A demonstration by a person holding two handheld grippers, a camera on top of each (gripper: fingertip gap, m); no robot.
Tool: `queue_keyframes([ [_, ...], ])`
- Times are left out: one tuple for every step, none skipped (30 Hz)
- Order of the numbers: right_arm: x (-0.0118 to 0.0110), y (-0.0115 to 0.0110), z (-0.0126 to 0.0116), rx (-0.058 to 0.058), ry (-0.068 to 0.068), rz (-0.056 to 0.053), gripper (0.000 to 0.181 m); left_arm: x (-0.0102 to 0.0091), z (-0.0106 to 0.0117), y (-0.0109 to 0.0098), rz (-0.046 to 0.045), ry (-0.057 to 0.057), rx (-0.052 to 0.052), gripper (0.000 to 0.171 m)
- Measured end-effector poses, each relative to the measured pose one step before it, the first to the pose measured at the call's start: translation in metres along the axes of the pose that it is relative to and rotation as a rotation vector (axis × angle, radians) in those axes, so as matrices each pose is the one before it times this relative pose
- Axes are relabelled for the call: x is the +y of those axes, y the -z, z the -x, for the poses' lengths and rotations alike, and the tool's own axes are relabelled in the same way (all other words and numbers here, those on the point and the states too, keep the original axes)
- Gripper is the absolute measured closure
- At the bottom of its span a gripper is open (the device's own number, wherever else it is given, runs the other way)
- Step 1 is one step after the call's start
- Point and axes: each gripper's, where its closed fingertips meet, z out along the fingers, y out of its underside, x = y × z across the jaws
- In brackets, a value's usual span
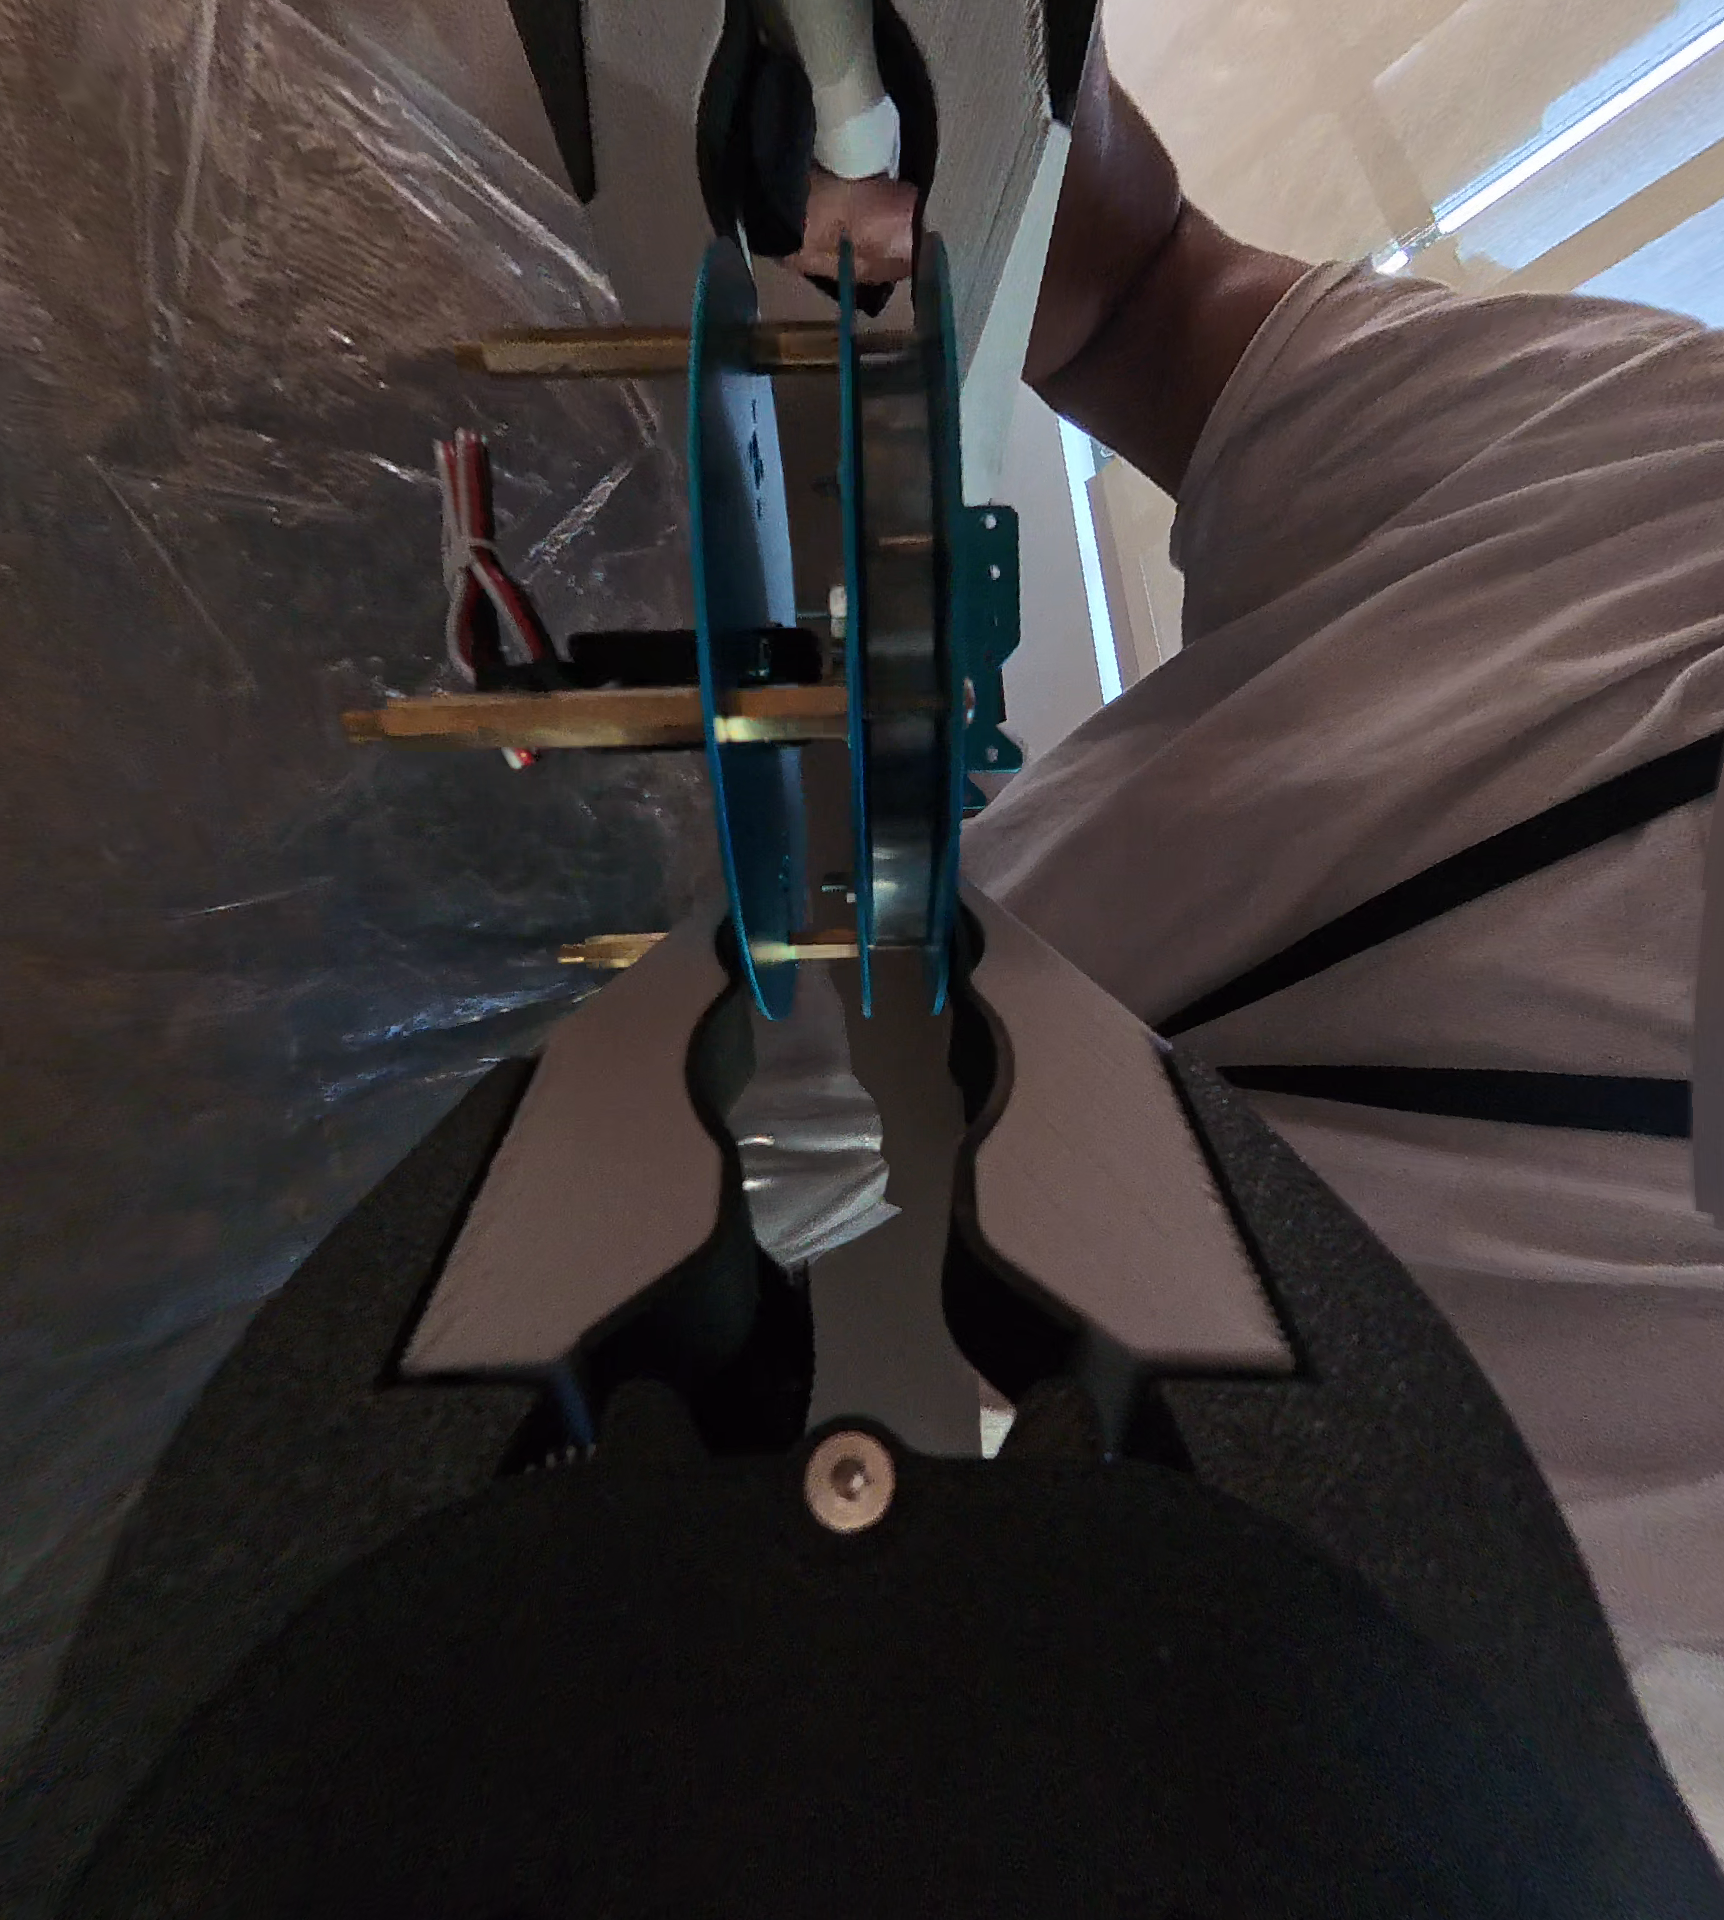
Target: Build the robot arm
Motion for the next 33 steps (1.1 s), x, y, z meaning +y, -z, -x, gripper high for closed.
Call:
queue_keyframes([
  [0.00036, -0.00023, -0.00278, 0.0002, -0.0039, 0.0110, 0.148, 0.00129, 0.00224, -0.00135, 0.00354, 0.0065, -0.0032, 0.139],
  [-0.00012, -0.00018, -0.00233, -0.0049, -0.0068, 0.0103, 0.147, 0.00143, 0.00194, -0.00126, 0.00151, 0.0083, 0.0004, 0.139],
  [-0.00049, 0.00030, -0.00019, -0.0198, -0.0115, 0.0085, 0.148, 0.00008, 0.00011, -0.00044, -0.00744, 0.0111, 0.0118, 0.139],
  [-0.00186, 0.00086, -0.00086, -0.0140, -0.0130, 0.0024, 0.148, -0.00104, 0.00008, 0.00065, -0.01097, 0.0167, 0.0109, 0.139],
  [-0.00252, 0.00090, -0.00122, -0.0126, -0.0162, -0.0006, 0.148, -0.00130, 0.00076, 0.00109, -0.00906, 0.0149, 0.0046, 0.139],
  [-0.00286, 0.00072, -0.00129, -0.0137, -0.0136, 0.0010, 0.147, -0.00111, 0.00081, 0.00133, -0.00660, 0.0139, 0.0036, 0.139],
  [-0.00334, 0.00086, -0.00143, -0.0148, -0.0083, 0.0001, 0.148, -0.00128, 0.00092, 0.00150, -0.00743, 0.0165, 0.0057, 0.139],
  [-0.00441, 0.00117, -0.00180, -0.0146, -0.0080, -0.0071, 0.148, -0.00158, 0.00100, 0.00174, -0.01204, 0.0146, 0.0074, 0.138],
  [-0.00555, 0.00152, -0.00238, -0.0114, -0.0062, -0.0167, 0.148, -0.00184, 0.00118, 0.00161, -0.01649, 0.0137, 0.0093, 0.138],
  [-0.00461, 0.00150, -0.00240, -0.0089, 0.0020, -0.0135, 0.147, -0.00210, 0.00101, 0.00145, -0.01856, 0.0214, 0.0128, 0.138],
  [-0.00359, 0.00189, -0.00348, -0.0006, 0.0068, -0.0096, 0.146, -0.00258, 0.00091, 0.00148, -0.02170, 0.0333, 0.0158, 0.138],
  [-0.00404, 0.00234, -0.00425, 0.0079, 0.0091, -0.0150, 0.145, -0.00313, 0.00095, 0.00129, -0.02706, 0.0457, 0.0183, 0.138],
  [-0.00388, 0.00217, -0.00363, 0.0105, 0.0116, -0.0188, 0.144, -0.00306, 0.00086, 0.00133, -0.02869, 0.0624, 0.0233, 0.138],
  [-0.00322, 0.00155, -0.00381, 0.0168, 0.0126, -0.0160, 0.141, -0.00251, 0.00054, 0.00140, -0.02455, 0.0611, 0.0252, 0.139],
  [-0.00244, 0.00106, -0.00369, 0.0176, 0.0146, -0.0116, 0.139, -0.00189, 0.00057, 0.00164, -0.01885, 0.0416, 0.0224, 0.138],
  [-0.00184, 0.00093, -0.00359, 0.0165, 0.0138, -0.0081, 0.138, -0.00143, 0.00061, 0.00173, -0.01231, 0.0269, 0.0185, 0.138],
  [-0.00204, 0.00116, -0.00421, 0.0222, 0.0188, -0.0105, 0.138, -0.00116, 0.00070, 0.00184, -0.00691, 0.0225, 0.0141, 0.138],
  [-0.00230, 0.00160, -0.00342, 0.0206, 0.0149, -0.0150, 0.137, -0.00107, 0.00099, 0.00165, -0.00436, 0.0215, 0.0108, 0.138],
  [-0.00153, 0.00218, -0.00214, 0.0188, 0.0092, -0.0099, 0.137, -0.00101, 0.00096, 0.00157, -0.00341, 0.0201, 0.0107, 0.138],
  [-0.00206, 0.00321, -0.00159, 0.0264, 0.0244, -0.0122, 0.135, -0.00116, 0.00086, 0.00138, -0.00357, 0.0209, 0.0114, 0.138],
  [-0.00197, 0.00406, -0.00290, 0.0439, 0.0346, -0.0117, 0.136, -0.00121, 0.00088, 0.00125, -0.00551, 0.0201, 0.0110, 0.138],
  [-0.00209, 0.00482, -0.00200, 0.0446, 0.0370, -0.0090, 0.136, -0.00140, 0.00093, 0.00099, -0.00730, 0.0180, 0.0113, 0.138],
  [-0.00446, 0.00578, -0.00011, 0.0425, 0.0454, -0.0225, 0.136, -0.00117, 0.00009, 0.00061, -0.00758, 0.0160, 0.0156, 0.137],
  [-0.00676, 0.00643, 0.00118, 0.0460, 0.0568, -0.0349, 0.137, -0.00008, -0.00023, 0.00008, -0.00120, 0.0054, 0.0119, 0.137],
  [-0.00824, 0.00647, 0.00236, 0.0481, 0.0709, -0.0422, 0.140, 0.00054, -0.00003, -0.00011, 0.00453, -0.0043, 0.0032, 0.136],
  [-0.00709, 0.00497, 0.00467, 0.0366, 0.0707, -0.0319, 0.141, 0.00060, -0.00006, -0.00001, 0.00635, -0.0064, -0.0004, 0.135],
  [-0.00592, 0.00285, 0.00930, 0.0085, 0.0674, -0.0223, 0.142, 0.00032, 0.00003, 0.00004, 0.00430, -0.0062, 0.0017, 0.134],
  [-0.00418, 0.00024, 0.01250, -0.0108, 0.0608, -0.0159, 0.142, 0.00033, -0.00019, 0.00022, 0.00113, -0.0050, 0.0037, 0.133],
  [-0.00154, -0.00279, 0.01251, -0.0136, 0.0505, -0.0048, 0.143, 0.00070, 0.00001, 0.00025, -0.00015, -0.0069, 0.0012, 0.131],
  [0.00139, -0.00498, 0.00805, 0.0099, 0.0418, 0.0080, 0.144, 0.00167, 0.00096, 0.00064, 0.00379, -0.0055, -0.0097, 0.130],
  [0.00411, -0.00577, 0.00410, 0.0305, 0.0383, 0.0184, 0.146, 0.00274, 0.00149, 0.00116, 0.00707, -0.0054, -0.0201, 0.129],
  [0.00488, -0.00542, 0.00256, 0.0355, 0.0369, 0.0183, 0.147, 0.00377, 0.00096, 0.00156, 0.00600, -0.0135, -0.0237, 0.128],
  [0.00492, -0.00423, 0.00210, 0.0343, 0.0367, 0.0177, 0.148, 0.00490, 0.00018, 0.00210, 0.00644, -0.0188, -0.0256, 0.125],
])
